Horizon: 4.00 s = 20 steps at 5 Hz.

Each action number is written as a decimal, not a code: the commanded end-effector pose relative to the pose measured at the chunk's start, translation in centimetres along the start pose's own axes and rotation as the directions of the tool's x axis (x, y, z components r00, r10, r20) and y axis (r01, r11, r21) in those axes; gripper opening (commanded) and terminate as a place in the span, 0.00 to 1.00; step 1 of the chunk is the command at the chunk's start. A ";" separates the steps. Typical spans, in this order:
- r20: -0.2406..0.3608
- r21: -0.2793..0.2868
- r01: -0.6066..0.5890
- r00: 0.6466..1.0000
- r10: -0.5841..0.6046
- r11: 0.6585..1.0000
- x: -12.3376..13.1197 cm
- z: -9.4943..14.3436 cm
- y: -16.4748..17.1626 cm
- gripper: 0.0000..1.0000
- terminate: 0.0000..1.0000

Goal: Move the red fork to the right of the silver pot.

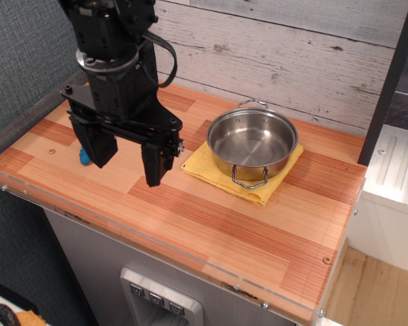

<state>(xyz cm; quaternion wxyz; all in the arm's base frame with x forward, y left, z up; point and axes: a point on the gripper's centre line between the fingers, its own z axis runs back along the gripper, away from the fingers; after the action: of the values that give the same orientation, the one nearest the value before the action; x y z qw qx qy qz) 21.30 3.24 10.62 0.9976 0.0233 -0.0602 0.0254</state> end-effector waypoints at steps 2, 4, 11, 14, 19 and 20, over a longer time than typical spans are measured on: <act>-0.016 0.016 -0.035 0.999 0.035 0.999 1.2 -0.5 2.4 1.00 0.00; 0.008 0.034 -0.171 0.985 0.171 0.985 4.5 -1.9 8.2 1.00 0.00; 0.043 0.041 -0.154 0.987 0.152 0.987 9.6 -10.3 13.8 1.00 0.00; 0.031 0.057 -0.179 0.984 0.177 0.982 9.0 -8.9 14.0 0.00 0.00; 0.143 0.077 -0.029 0.990 0.017 0.997 6.5 0.1 1.8 0.00 0.00; 0.148 0.052 0.021 0.989 -0.029 0.998 5.7 0.9 -2.1 0.00 0.00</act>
<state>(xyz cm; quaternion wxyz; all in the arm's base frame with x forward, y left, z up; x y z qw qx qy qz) 27.15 0.92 10.81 0.9925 0.0488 -0.1115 0.0106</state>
